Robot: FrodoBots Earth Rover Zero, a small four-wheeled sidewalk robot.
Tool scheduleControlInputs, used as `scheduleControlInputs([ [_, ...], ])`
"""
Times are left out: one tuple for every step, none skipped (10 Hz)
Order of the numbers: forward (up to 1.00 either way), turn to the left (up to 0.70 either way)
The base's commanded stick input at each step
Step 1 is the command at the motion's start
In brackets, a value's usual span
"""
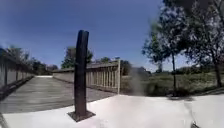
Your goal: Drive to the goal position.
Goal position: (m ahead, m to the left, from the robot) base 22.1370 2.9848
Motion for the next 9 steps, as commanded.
scheduleControlInputs([
  [0.00, 0.70],
  [0.00, 0.70],
  [0.00, 0.70],
  [0.00, 0.70],
  [0.00, 0.70],
  [0.00, 0.70],
  [0.00, 0.70],
  [0.00, 0.70],
  [0.00, 0.70],
])
